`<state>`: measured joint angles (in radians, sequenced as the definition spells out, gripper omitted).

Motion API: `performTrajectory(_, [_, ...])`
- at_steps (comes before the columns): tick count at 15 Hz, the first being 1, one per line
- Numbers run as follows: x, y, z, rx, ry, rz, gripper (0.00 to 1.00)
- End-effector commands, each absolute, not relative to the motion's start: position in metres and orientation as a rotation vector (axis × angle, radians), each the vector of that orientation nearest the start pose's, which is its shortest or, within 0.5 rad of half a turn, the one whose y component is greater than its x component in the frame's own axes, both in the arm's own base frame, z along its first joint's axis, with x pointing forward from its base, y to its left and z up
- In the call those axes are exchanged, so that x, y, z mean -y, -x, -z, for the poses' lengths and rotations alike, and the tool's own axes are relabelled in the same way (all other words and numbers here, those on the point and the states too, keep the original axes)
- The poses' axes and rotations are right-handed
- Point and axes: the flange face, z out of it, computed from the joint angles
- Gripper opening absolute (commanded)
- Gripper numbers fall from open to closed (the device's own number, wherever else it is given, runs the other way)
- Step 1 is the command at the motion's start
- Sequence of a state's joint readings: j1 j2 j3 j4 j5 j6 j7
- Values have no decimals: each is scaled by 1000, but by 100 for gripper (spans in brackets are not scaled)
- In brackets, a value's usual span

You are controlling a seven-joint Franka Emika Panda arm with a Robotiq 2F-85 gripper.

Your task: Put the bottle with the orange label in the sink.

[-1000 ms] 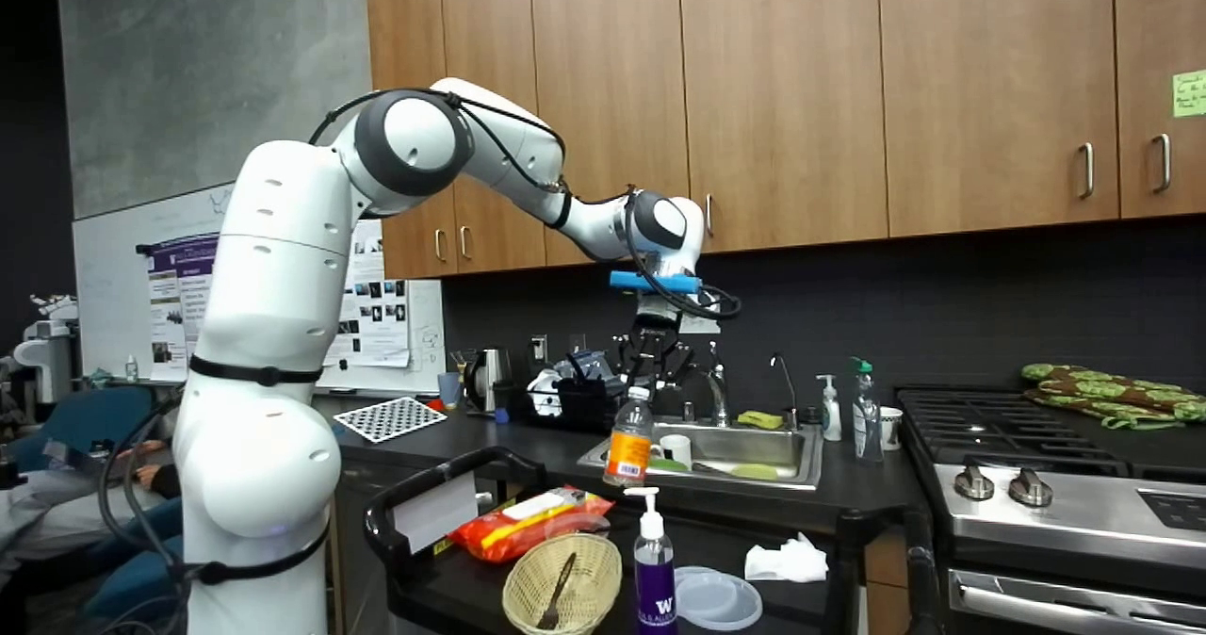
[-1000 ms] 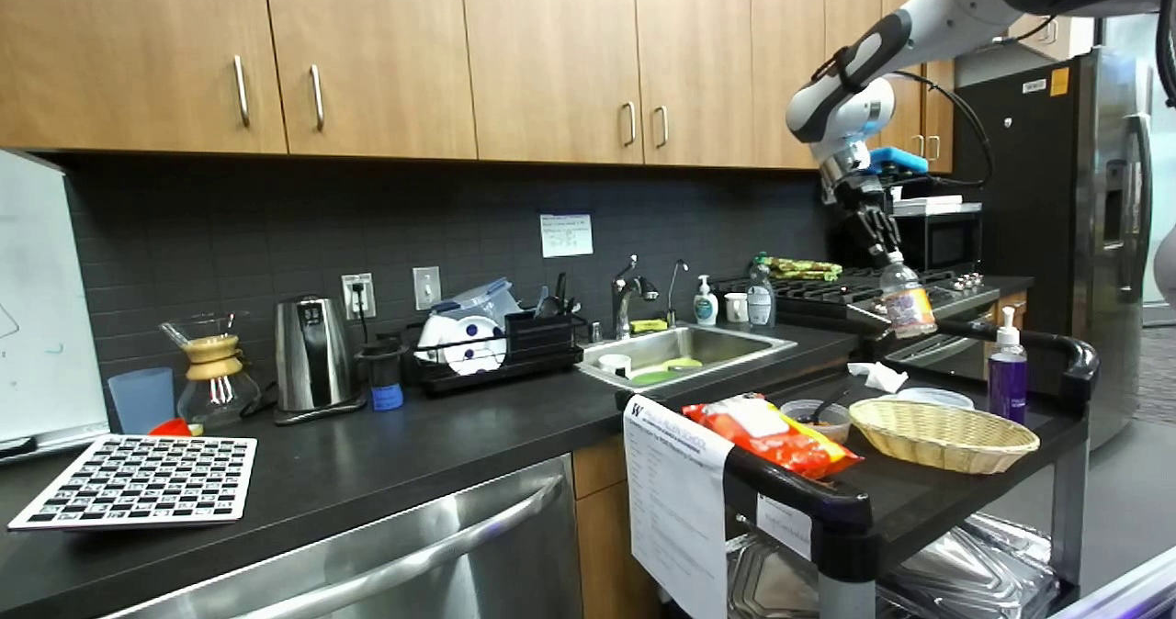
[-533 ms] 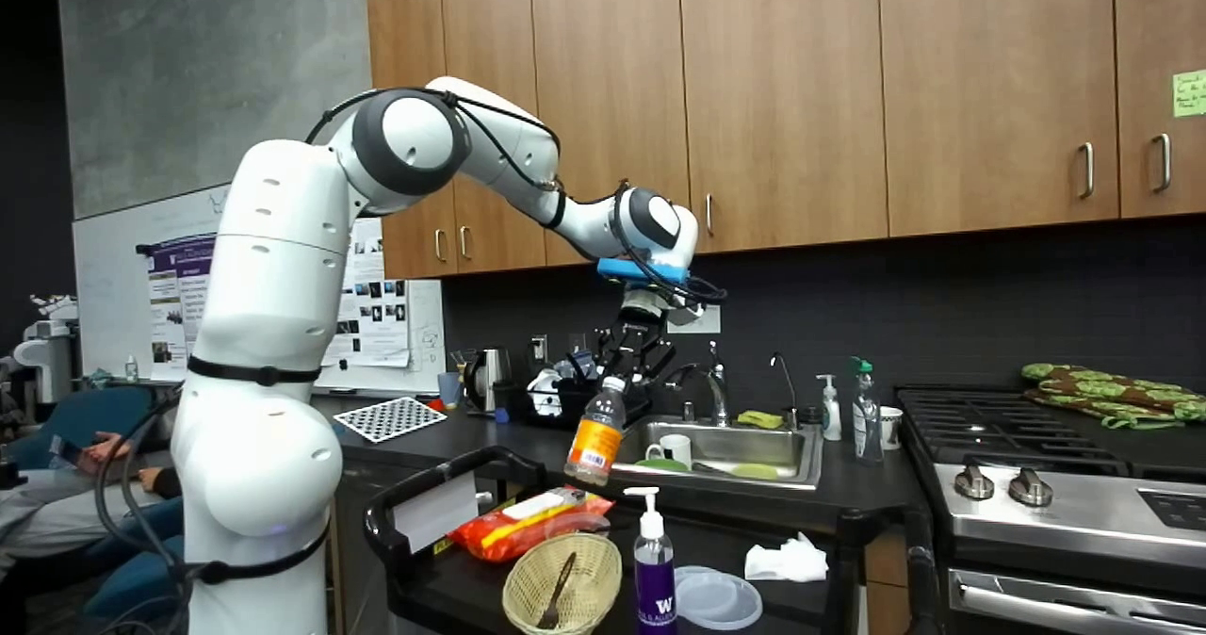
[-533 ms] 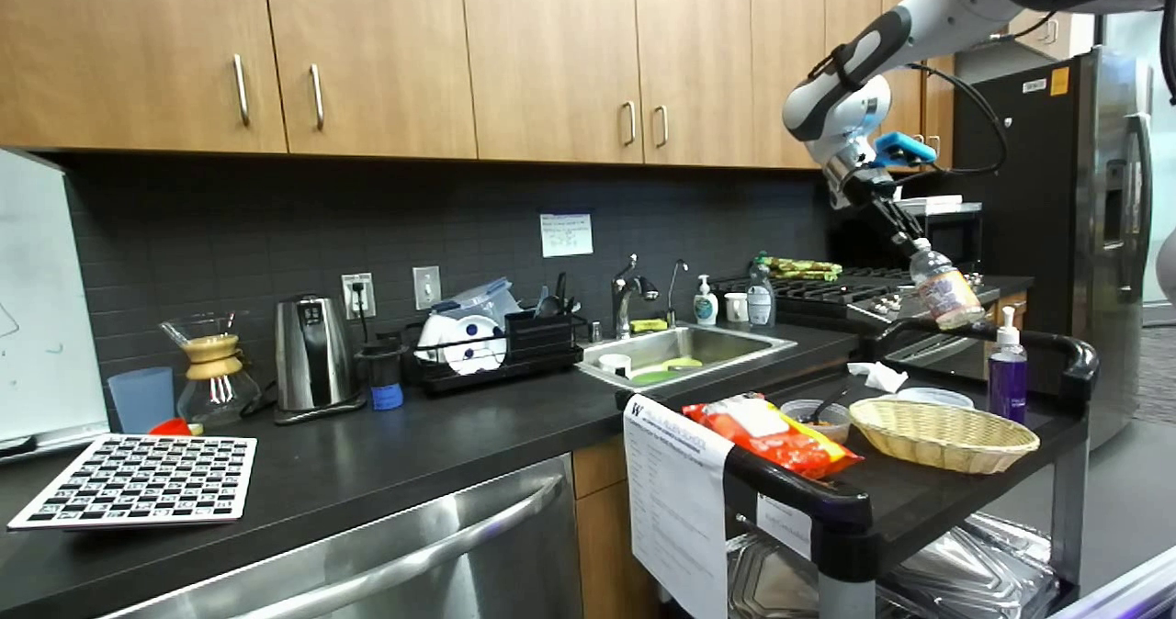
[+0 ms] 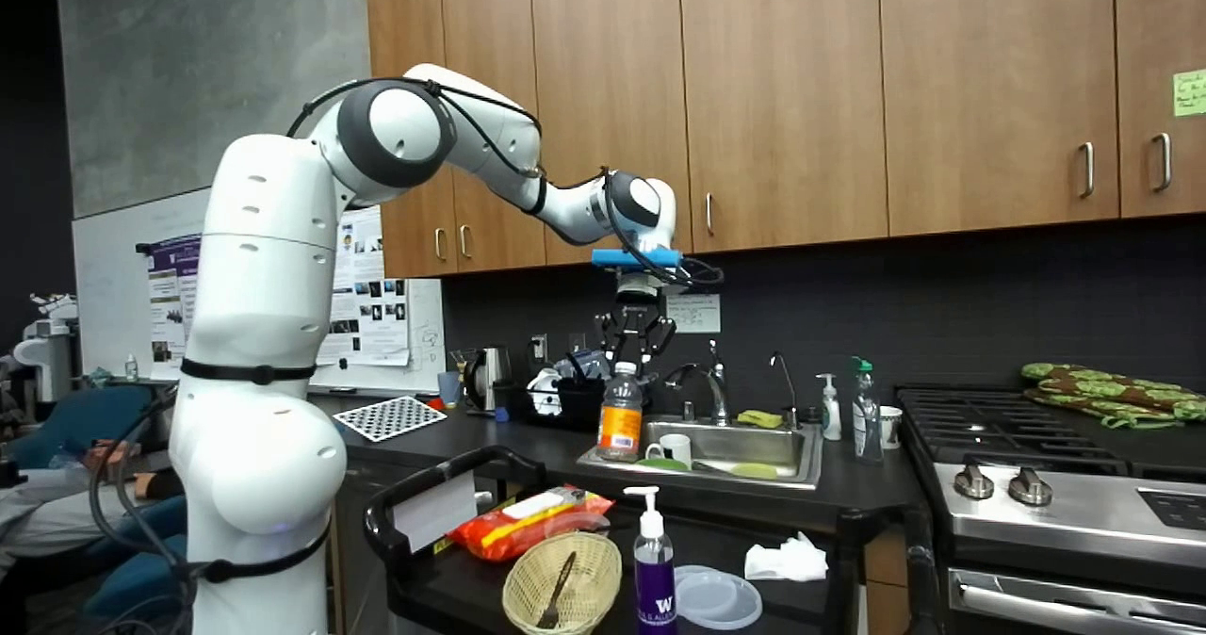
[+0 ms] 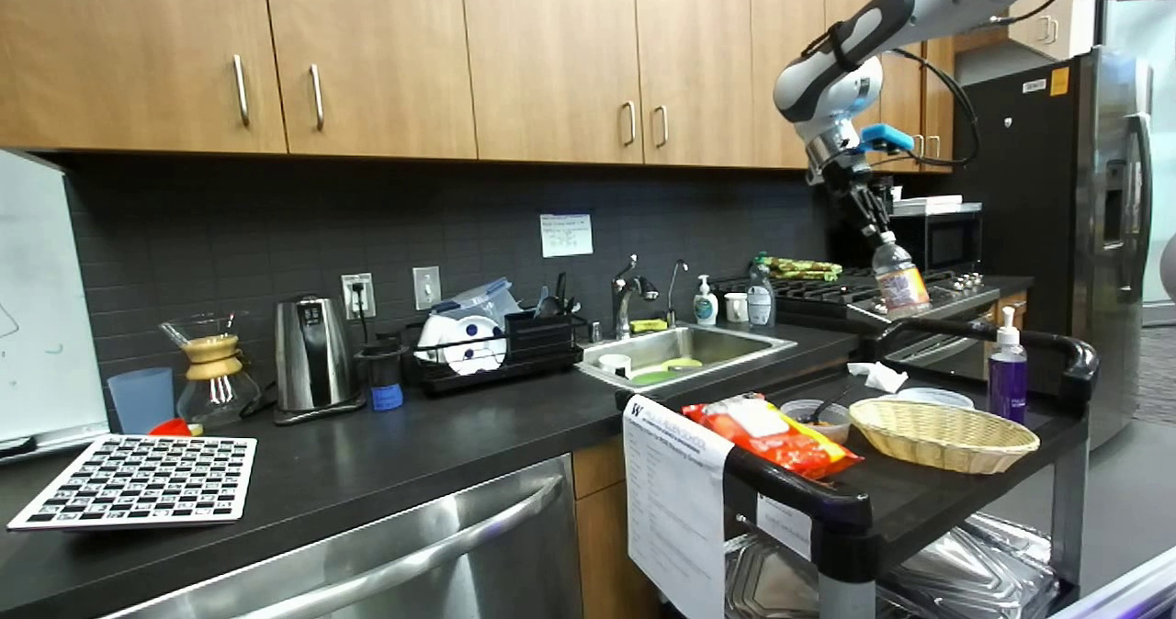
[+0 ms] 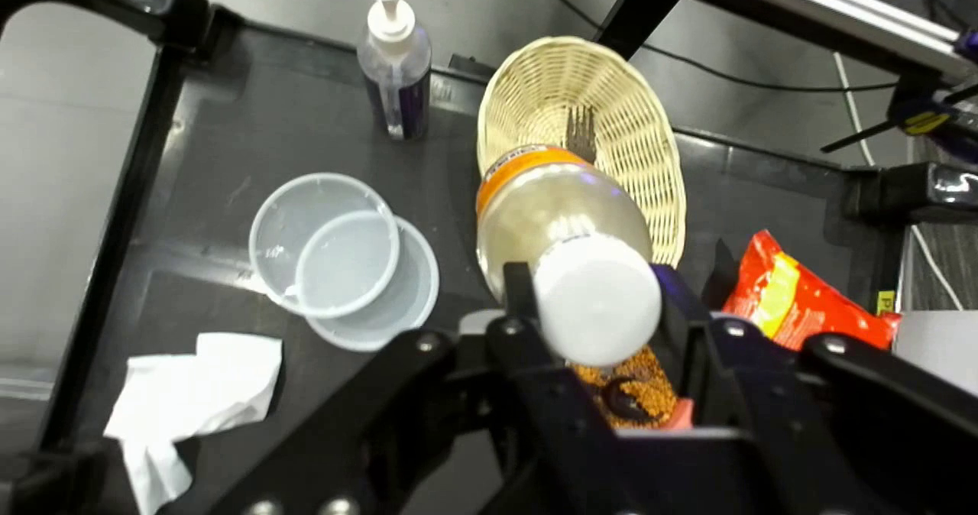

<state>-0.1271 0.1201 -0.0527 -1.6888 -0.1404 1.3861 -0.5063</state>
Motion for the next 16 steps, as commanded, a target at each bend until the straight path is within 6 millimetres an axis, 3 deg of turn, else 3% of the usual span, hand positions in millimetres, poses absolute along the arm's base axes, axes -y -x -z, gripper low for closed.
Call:
performTrajectory(1, [74,-520,-553,669,3144,-519,14])
performTrajectory(4, [51,-513,-588,772,3208,-309,14])
performTrajectory(6, [54,-520,-599,736,3217,-90,14])
performTrajectory(7, [64,-527,-592,689,3225,-24,14])
performTrajectory(12, [105,-528,-540,597,3202,-234,14])
performTrajectory(16, [118,-525,-509,527,3181,-313,14])
